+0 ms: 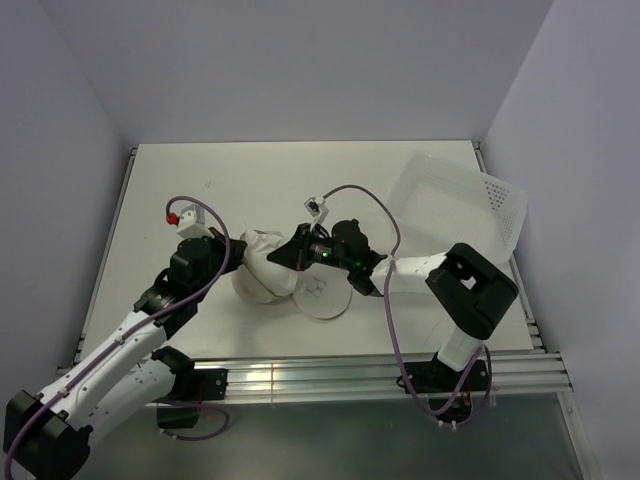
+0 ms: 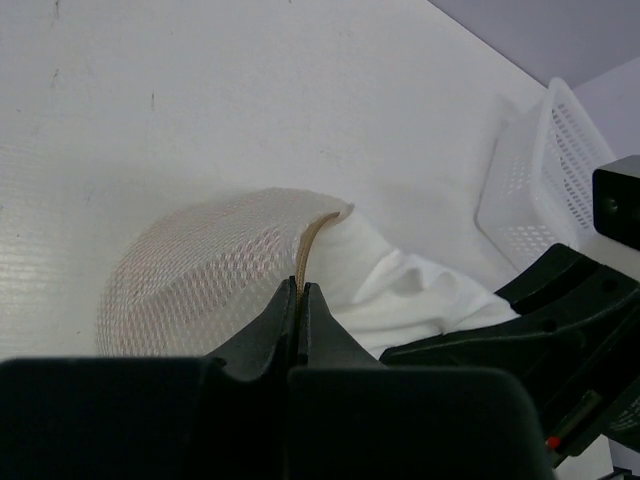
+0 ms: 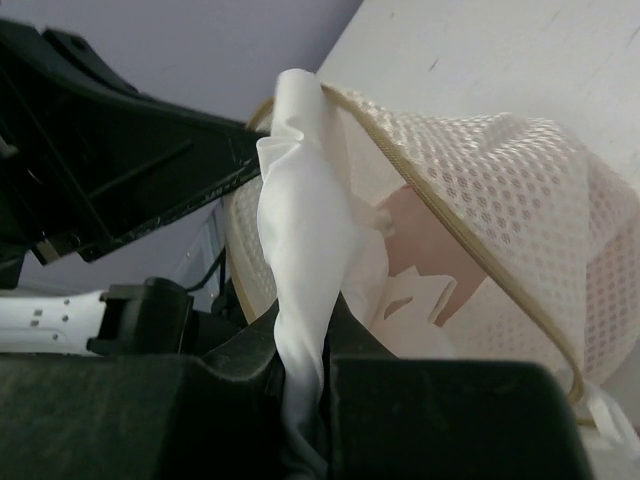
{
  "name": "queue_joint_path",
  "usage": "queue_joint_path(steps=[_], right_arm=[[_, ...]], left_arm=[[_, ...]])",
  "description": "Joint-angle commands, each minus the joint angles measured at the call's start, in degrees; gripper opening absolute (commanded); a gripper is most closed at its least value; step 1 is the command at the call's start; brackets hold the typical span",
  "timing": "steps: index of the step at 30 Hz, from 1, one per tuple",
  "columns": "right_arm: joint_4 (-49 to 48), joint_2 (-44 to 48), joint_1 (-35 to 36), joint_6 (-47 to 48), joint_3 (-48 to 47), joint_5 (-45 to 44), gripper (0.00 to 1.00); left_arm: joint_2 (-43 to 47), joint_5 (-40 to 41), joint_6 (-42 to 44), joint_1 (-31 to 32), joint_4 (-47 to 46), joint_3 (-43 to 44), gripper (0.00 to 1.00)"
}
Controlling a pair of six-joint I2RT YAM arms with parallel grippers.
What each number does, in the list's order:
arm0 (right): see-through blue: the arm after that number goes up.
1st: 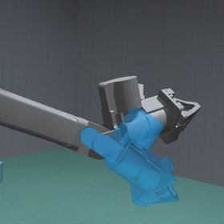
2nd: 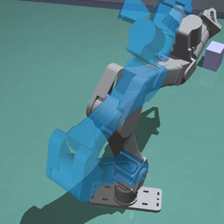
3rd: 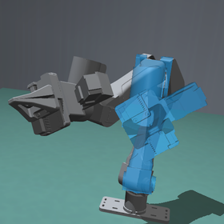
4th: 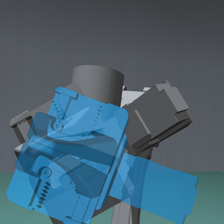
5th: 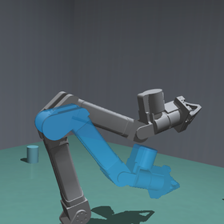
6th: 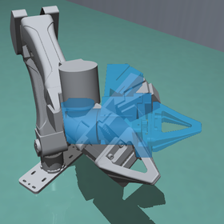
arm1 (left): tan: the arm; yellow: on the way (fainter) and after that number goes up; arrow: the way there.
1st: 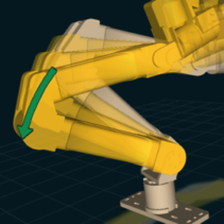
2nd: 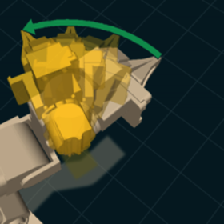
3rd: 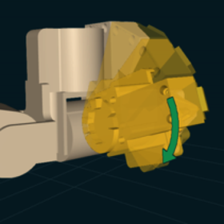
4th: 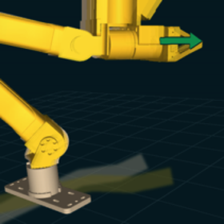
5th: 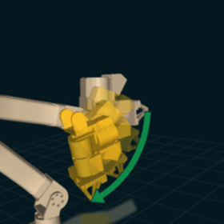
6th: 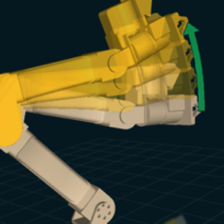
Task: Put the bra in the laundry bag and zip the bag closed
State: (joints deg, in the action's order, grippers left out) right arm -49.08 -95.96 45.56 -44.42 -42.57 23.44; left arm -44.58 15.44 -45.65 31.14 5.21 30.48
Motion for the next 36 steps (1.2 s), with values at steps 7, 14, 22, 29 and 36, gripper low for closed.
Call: queue_joint_path(steps=[7, 14, 22, 29, 36], right_arm=[[12.39, 0.52, 3.13, 8.73, -1.81, 5.12, 0.00], [23.85, -1.77, 3.13, 6.99, -9.90, -5.12, 0.00], [22.45, -1.24, 4.54, -4.96, -14.30, -22.02, 0.00], [20.60, -5.62, 6.03, -9.80, -15.61, -30.47, 0.02], [22.27, -10.38, 8.67, -12.45, -16.85, -35.56, 0.05]], left_arm=[[-2.09, -4.98, 2.05, -0.29, -9.34, 2.92, 0.00], [-0.34, -13.33, 0.21, -0.11, -12.77, -1.91, 0.00], [2.92, -16.85, -3.13, 0.07, -10.41, -4.46, 0.00], [1.78, -17.90, -3.83, 0.68, -11.89, -4.73, 0.00], [-0.16, -17.99, -5.24, 0.77, -13.74, -4.73, 0.00]])
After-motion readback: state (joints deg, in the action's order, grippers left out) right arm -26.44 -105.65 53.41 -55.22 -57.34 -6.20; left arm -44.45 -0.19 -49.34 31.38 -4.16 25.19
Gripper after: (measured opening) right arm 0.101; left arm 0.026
